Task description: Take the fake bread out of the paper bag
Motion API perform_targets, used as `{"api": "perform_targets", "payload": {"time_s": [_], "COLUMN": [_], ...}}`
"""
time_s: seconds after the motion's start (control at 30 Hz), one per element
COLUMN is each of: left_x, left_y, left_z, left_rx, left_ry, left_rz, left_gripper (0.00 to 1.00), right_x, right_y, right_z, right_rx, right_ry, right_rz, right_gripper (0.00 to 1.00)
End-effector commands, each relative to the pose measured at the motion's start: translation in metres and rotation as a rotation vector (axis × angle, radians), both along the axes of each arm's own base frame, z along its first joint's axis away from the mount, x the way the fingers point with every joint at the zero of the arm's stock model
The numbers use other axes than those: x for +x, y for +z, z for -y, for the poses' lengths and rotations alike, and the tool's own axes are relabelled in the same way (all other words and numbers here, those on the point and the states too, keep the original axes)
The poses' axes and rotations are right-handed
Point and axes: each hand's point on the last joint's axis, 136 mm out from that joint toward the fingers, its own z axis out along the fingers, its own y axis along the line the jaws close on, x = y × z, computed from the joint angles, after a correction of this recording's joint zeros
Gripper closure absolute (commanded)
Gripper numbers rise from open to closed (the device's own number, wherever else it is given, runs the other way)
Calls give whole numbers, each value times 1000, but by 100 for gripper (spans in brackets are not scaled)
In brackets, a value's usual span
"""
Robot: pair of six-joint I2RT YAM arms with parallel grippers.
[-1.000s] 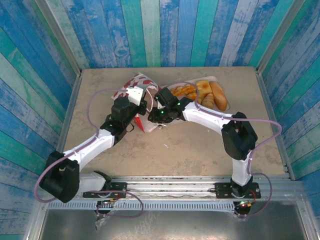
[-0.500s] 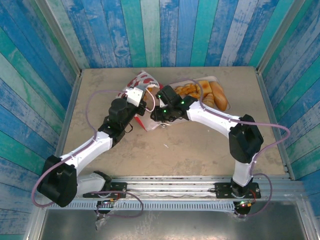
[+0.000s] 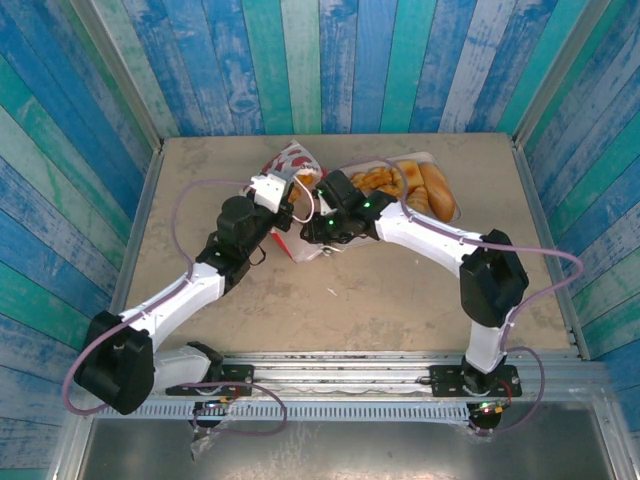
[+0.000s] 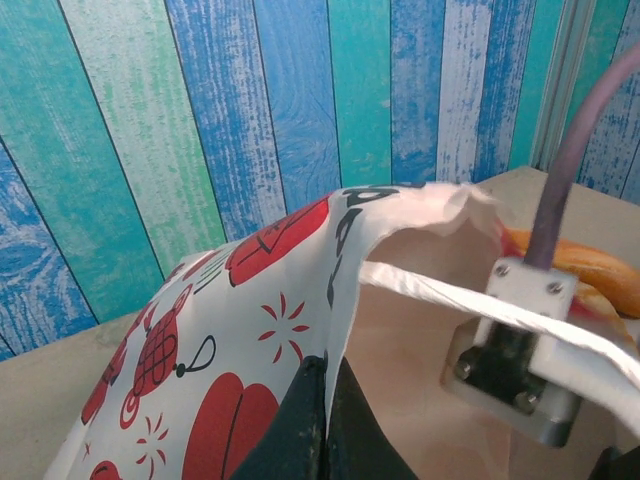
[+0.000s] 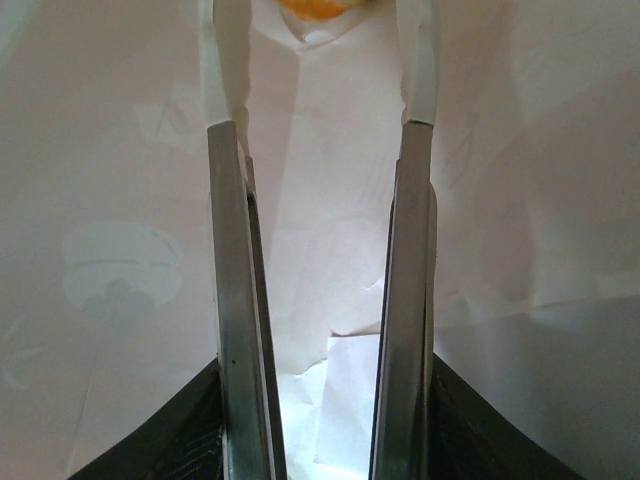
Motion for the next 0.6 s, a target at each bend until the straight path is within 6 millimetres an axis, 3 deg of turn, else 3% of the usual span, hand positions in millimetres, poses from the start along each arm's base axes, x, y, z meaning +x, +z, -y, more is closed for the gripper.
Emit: {"api": "perform_targets", "payload": {"time_s": [0.0, 0.37, 0.57], "left_x": [5, 29, 38], "left_y": [20, 2, -1], "left_z": [3, 2, 4], "left_rx": [-42, -76, -84], "left_ry": [2, 91, 113], "left_rz": [10, -101, -135], "left_gripper": [100, 100, 100], "right_x": [5, 8, -4], "right_y": [-5, -2, -4], "right_z": [-14, -22, -23], "right_rx": [75, 106, 82], "right_ry": [1, 24, 47], "right_rz": [-54, -41, -37], "right_gripper": [54, 55, 55]}}
